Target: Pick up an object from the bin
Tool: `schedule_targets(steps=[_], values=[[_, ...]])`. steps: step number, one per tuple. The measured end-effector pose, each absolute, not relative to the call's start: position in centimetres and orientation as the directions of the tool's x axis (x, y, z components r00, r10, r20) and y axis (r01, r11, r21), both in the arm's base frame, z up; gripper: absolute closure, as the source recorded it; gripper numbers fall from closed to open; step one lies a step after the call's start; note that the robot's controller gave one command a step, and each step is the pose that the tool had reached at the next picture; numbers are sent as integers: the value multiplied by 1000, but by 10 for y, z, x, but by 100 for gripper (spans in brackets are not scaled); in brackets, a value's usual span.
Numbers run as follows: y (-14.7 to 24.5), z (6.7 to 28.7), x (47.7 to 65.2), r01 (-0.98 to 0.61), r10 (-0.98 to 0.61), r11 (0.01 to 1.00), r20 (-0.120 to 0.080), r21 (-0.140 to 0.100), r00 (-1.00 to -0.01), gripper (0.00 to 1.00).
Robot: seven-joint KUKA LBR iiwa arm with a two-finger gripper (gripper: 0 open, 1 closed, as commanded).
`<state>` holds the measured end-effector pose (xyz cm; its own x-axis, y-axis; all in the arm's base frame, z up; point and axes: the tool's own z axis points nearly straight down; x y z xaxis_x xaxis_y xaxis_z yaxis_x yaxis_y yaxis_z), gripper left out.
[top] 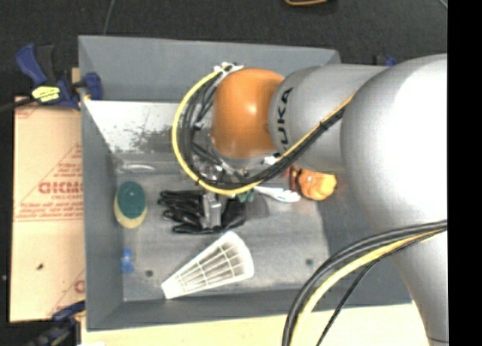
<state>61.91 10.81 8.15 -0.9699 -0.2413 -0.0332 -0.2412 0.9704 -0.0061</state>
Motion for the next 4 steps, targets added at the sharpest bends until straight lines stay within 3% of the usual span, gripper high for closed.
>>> schedule_targets(steps=[1,2,3,4], values=[[115,77,553,-324,-324,946,-24,4,-946,0],[125,72,562,-189,-189,982,-38,-2,-981,100],[125,72,562,-188,-188,982,-38,-1,-981,100],[122,97,553,-188,-188,982,-28,-2,-982,100]])
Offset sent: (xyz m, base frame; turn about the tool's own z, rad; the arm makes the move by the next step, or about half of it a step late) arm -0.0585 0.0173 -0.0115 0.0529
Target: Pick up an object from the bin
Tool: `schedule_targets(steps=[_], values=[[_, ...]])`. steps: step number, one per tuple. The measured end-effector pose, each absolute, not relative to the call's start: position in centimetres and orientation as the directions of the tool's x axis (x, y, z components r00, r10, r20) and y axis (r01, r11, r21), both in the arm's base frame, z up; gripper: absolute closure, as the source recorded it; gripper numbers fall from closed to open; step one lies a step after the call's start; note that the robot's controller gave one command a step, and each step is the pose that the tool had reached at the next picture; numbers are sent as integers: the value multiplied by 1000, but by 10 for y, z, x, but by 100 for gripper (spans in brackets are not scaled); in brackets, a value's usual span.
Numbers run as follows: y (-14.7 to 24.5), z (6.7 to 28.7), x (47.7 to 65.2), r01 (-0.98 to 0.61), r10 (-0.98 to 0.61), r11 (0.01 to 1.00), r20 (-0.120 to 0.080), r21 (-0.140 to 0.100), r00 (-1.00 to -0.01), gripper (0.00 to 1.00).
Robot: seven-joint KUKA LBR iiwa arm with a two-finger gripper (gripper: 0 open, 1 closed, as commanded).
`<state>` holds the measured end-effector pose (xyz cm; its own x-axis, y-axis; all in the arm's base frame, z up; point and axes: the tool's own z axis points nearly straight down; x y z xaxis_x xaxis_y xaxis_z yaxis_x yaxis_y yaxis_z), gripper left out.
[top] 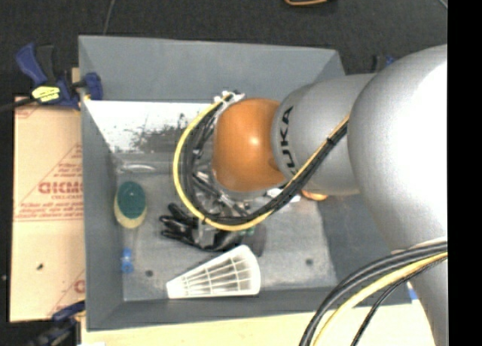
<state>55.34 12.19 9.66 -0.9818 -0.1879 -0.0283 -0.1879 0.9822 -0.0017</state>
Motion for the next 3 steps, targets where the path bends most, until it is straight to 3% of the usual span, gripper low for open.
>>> schedule_targets(steps=[1,2,3], values=[[156,94,575,-602,-603,798,-34,-18,-797,100],[158,105,571,-559,-559,829,-23,-9,-829,100],[106,88,598,-690,-690,724,-32,-21,-723,100]])
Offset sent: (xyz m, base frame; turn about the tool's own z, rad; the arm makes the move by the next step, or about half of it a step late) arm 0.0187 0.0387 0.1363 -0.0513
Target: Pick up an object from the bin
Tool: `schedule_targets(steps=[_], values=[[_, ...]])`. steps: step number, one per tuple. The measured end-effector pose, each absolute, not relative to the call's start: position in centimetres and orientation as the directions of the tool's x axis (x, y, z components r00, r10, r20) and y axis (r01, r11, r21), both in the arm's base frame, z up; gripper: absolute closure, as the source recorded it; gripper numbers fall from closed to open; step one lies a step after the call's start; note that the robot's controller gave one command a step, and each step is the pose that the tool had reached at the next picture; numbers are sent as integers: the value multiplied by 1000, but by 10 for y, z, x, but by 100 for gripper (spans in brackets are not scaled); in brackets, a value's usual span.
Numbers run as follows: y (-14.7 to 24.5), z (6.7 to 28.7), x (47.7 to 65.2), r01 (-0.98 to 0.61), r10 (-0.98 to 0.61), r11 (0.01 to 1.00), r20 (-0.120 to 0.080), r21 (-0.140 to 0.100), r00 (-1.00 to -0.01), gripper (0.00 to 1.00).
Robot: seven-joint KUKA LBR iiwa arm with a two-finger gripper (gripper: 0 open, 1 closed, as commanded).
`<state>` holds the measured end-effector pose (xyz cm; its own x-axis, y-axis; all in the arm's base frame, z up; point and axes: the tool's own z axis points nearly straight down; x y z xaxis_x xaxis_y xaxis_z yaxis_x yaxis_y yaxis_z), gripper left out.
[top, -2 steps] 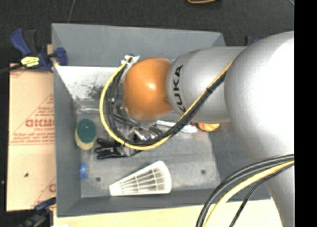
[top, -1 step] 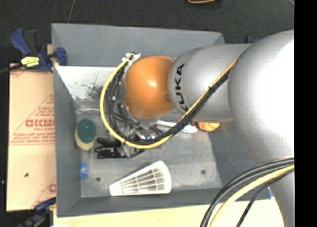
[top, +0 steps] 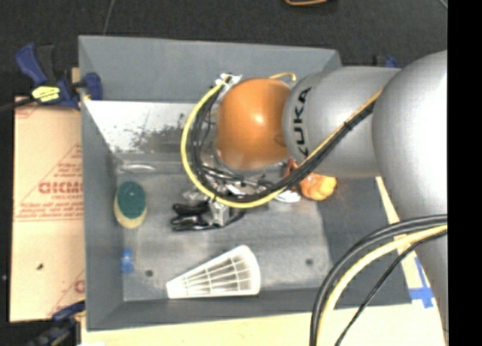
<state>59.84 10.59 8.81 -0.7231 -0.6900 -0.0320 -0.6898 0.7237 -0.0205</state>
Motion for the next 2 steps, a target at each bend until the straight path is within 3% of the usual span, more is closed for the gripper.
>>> schedule_targets(steps=[1,2], values=[[143,168,566,-529,-529,849,-39,-12,-848,100],[104,222,585,-734,-734,679,-28,-22,-678,100]])
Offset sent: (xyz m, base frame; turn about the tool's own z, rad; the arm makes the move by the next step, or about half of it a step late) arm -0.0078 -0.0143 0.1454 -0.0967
